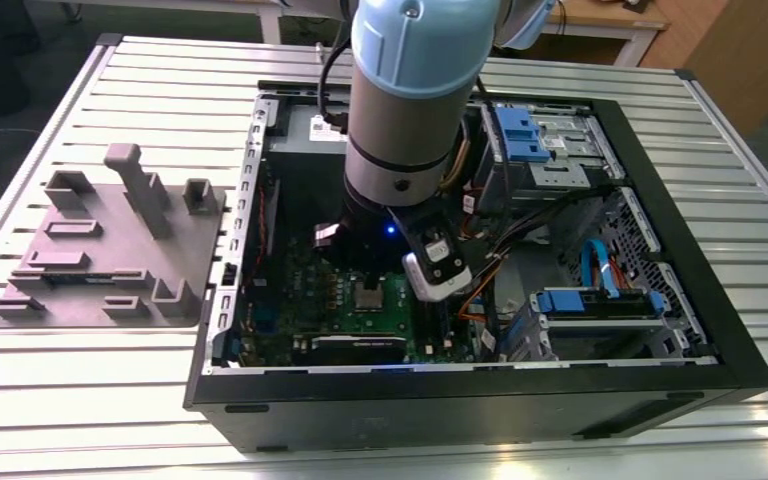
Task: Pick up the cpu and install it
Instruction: 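Close the cpu cover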
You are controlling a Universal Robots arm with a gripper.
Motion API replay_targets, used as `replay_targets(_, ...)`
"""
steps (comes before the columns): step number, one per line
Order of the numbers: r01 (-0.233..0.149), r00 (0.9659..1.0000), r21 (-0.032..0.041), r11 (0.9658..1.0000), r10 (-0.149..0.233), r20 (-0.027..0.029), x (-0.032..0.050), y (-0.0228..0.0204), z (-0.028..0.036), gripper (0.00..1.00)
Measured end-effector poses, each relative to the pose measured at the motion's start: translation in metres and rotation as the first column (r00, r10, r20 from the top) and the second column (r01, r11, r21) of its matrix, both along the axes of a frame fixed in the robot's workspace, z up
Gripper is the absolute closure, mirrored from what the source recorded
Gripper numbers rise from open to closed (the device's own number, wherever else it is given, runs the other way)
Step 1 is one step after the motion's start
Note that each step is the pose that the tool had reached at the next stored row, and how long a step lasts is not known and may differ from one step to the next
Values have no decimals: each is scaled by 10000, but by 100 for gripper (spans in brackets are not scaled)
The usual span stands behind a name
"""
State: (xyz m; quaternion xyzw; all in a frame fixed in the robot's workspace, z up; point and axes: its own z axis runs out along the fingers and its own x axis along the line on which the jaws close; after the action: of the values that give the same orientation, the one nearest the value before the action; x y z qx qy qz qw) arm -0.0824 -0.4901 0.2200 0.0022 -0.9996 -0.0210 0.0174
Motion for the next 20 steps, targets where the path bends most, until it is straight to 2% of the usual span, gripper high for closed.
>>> replay_targets(20,0,10000,-6,10000,0,-1,0,-1,65,90)
